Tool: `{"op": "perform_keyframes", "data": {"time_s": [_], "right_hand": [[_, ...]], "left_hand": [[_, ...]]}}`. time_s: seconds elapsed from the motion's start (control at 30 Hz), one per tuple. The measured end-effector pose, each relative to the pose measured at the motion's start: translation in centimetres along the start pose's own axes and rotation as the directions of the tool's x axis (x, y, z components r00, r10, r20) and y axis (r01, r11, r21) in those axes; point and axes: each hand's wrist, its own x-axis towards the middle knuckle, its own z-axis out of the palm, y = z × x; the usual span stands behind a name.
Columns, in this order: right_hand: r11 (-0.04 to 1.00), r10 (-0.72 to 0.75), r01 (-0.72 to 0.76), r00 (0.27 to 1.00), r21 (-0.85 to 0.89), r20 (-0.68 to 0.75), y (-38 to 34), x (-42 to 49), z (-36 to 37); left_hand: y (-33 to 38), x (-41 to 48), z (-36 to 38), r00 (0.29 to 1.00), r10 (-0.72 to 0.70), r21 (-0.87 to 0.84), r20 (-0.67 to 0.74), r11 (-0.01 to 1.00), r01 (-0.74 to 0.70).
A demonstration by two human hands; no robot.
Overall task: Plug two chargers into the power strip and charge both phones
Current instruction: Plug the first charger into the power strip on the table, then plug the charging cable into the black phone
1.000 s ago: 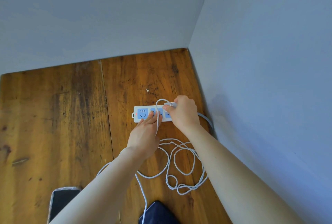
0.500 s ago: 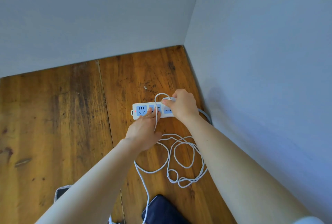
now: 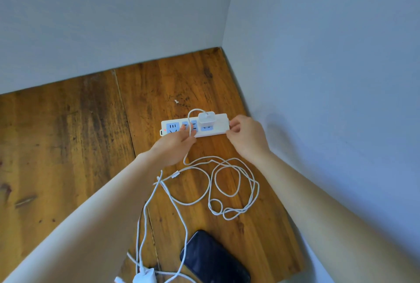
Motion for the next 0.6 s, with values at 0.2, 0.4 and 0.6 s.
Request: {"op": "perform_keyframes", "data": {"time_s": [0.2, 0.4, 0.6], "right_hand": [[0.999, -0.036, 0.033, 0.988, 0.022, 0.148, 2.9, -4.6, 1.5], [0.911, -0.397, 0.412, 0.874, 0.004, 0.280, 0.3, -7.2, 5.6], [0.913, -0.209, 0.303, 0.923, -0.273, 0.323, 0.1, -6.6, 8.4]], "left_hand": [[0.1, 0.1, 0.2, 1.000, 0.003, 0.013, 0.020, 1.000, -0.003], [0.1, -0.1, -0.3, 1.000, 0.009, 0.035, 0.016, 0.999, -0.010], [0.0, -0.1, -0.3, 0.999, 0.024, 0.034, 0.023, 0.999, -0.024]]}}
